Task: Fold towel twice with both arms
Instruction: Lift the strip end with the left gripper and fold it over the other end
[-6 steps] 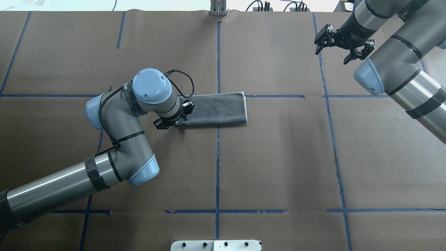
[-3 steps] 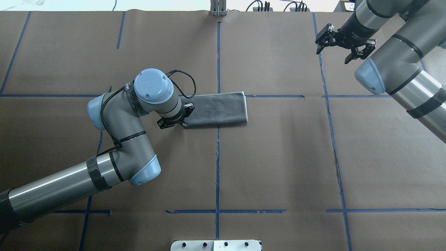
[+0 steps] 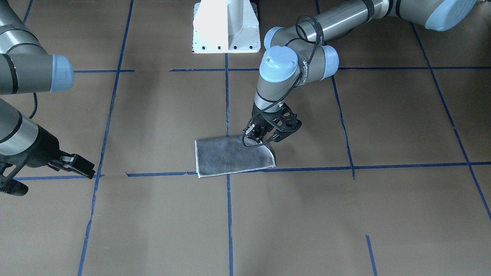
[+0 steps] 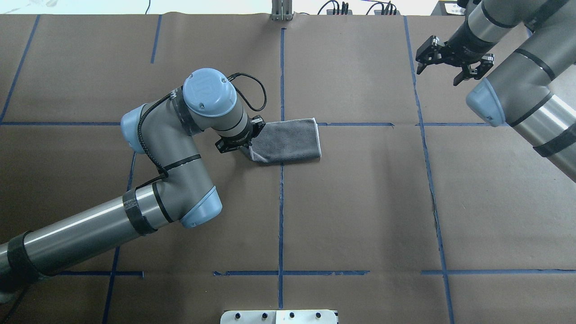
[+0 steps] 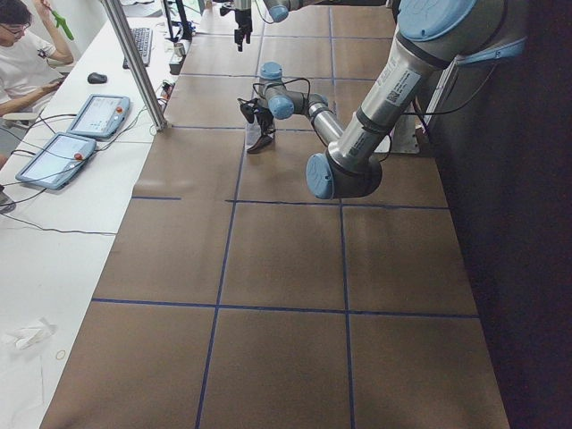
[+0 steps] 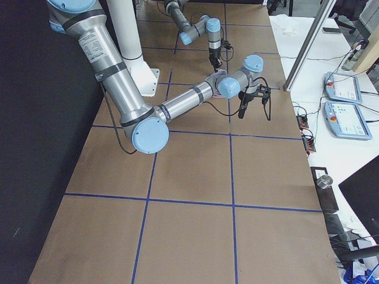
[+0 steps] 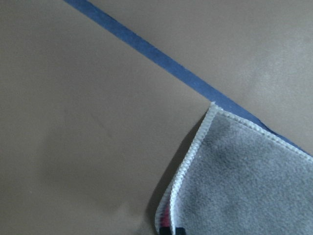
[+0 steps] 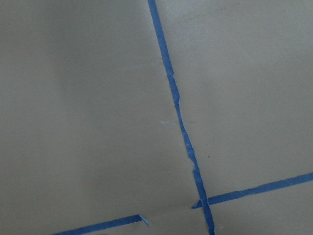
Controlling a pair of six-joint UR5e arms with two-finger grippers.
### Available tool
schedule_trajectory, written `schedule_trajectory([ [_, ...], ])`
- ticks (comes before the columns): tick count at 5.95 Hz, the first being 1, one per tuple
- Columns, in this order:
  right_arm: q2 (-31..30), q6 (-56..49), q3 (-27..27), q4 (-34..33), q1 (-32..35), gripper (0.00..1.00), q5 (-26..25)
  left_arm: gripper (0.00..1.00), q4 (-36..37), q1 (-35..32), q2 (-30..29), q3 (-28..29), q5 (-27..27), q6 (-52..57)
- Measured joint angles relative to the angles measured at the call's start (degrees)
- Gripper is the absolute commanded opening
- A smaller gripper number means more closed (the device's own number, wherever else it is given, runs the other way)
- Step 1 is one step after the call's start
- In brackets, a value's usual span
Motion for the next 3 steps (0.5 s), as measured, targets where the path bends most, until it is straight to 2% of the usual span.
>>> schedule_trajectory([
  [1, -2.93, -2.18, 2.03, 0.00, 0.41, 1.00, 0.00, 0.04, 0.48, -0.04, -3.89, 2.91, 0.15, -0.02],
  [3, -8.19, -5.41, 5.72, 0.00, 0.92, 1.00, 0.00, 0.03, 0.16, 0.72, -15.71, 16.78, 0.25, -0.41],
])
